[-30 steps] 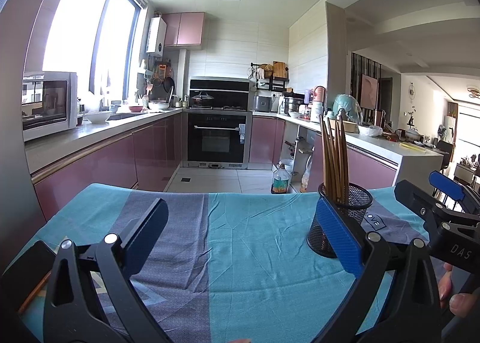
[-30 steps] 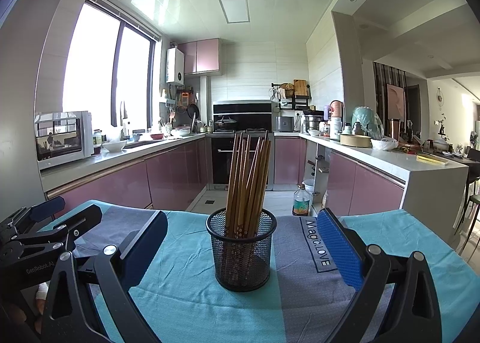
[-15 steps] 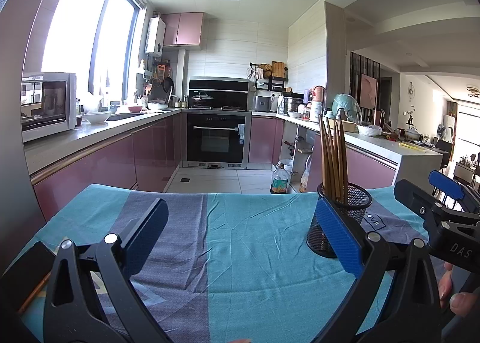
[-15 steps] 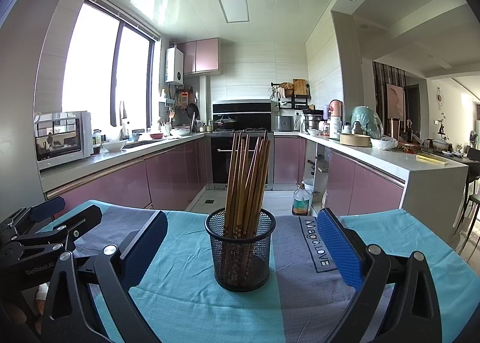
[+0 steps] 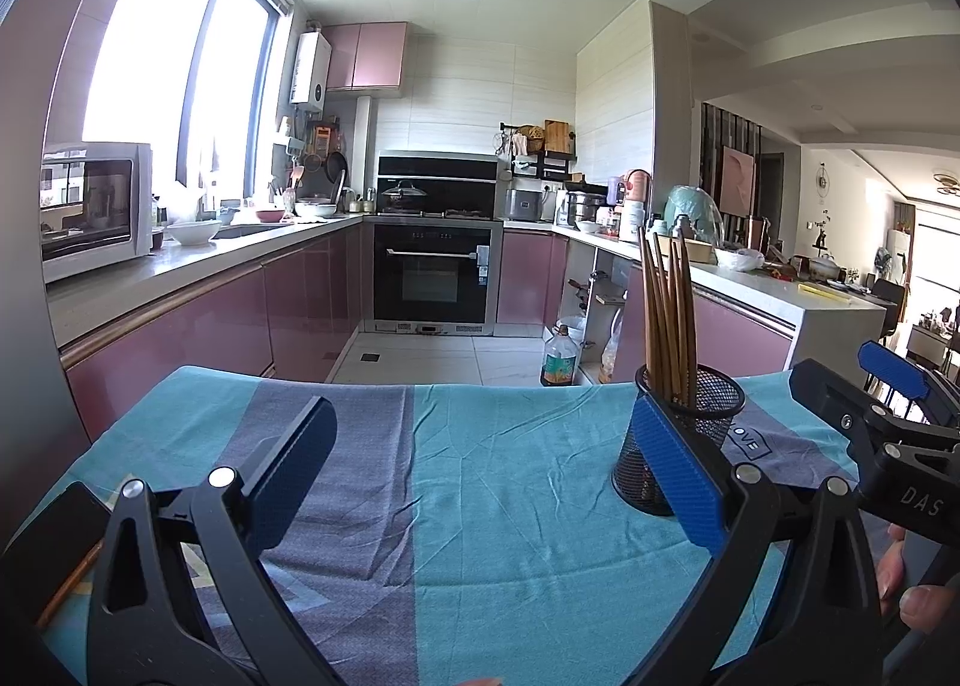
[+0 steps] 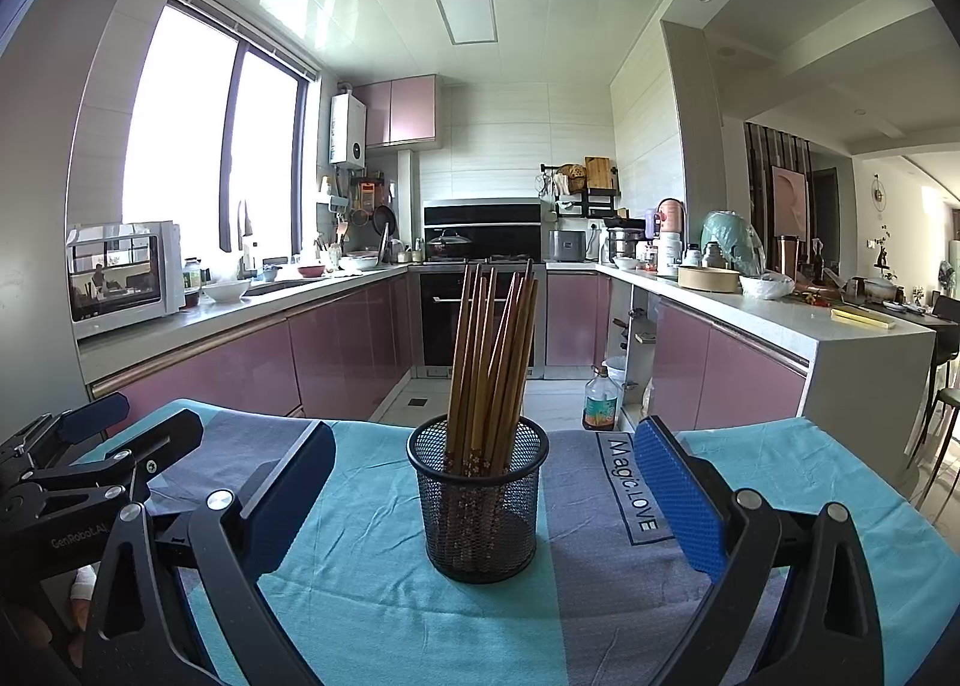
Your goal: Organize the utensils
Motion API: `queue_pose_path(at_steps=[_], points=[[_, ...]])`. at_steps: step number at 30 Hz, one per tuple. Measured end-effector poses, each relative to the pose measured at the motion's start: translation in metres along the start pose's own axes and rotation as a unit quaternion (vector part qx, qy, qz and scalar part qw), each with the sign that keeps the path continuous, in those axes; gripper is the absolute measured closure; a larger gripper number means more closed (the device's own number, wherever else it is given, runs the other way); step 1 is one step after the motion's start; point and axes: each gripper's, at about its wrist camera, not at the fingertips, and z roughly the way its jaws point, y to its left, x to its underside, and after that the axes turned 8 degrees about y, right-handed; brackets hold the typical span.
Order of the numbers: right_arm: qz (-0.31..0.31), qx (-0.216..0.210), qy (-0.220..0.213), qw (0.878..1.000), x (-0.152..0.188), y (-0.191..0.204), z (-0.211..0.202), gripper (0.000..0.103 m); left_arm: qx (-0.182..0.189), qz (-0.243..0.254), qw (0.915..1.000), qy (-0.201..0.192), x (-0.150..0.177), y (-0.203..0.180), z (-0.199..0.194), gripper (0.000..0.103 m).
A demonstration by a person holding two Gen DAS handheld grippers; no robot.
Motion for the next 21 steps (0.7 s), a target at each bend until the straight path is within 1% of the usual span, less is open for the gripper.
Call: queue_pose_path(at_steps=[21], points=[[0.0, 0.001, 0.0, 1.0, 0.0001, 0.0005, 0.0, 0.006, 0.001, -0.001, 1.0, 0.001, -0.0005, 0.0016, 0.0001, 0.006]])
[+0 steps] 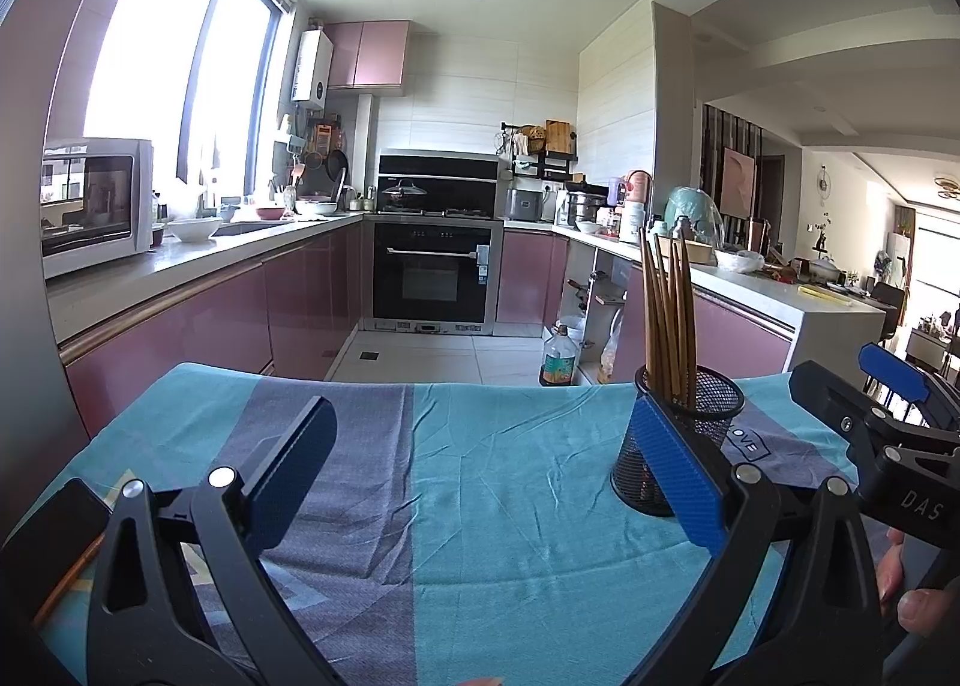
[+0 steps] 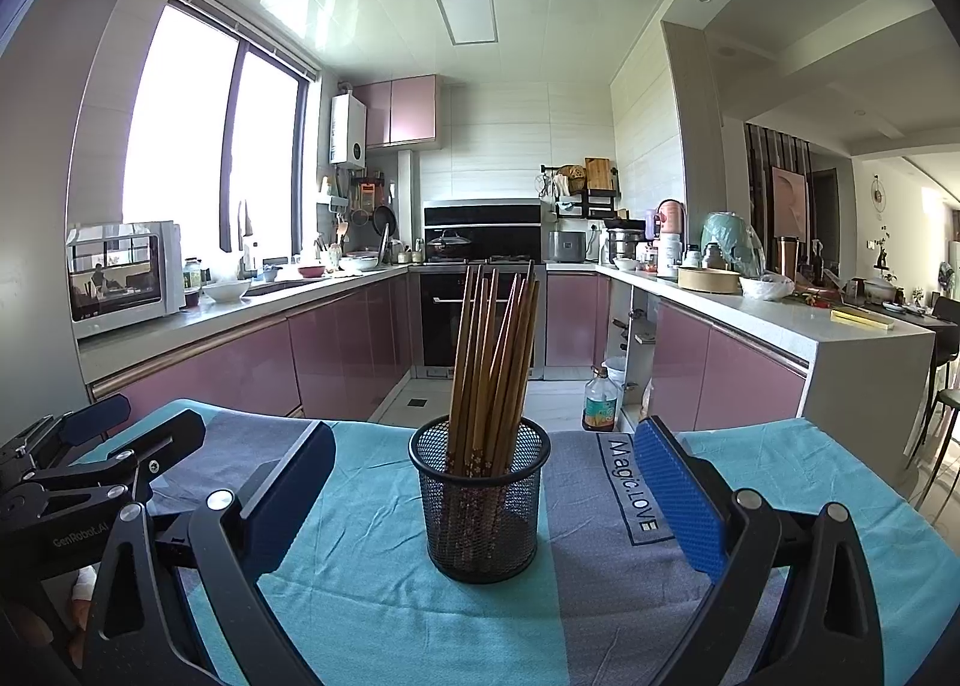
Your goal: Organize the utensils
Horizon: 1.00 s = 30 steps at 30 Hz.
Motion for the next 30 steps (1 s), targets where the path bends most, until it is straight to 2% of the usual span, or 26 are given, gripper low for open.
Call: queue_pose_path(at_steps=[30], points=[[0.005, 0.003, -0.001, 1.0, 0.0001, -0.0011, -0.0021, 0.006, 0.002, 0.001, 1.0, 0.002, 0.001, -0.0007, -0.0013, 0.006]])
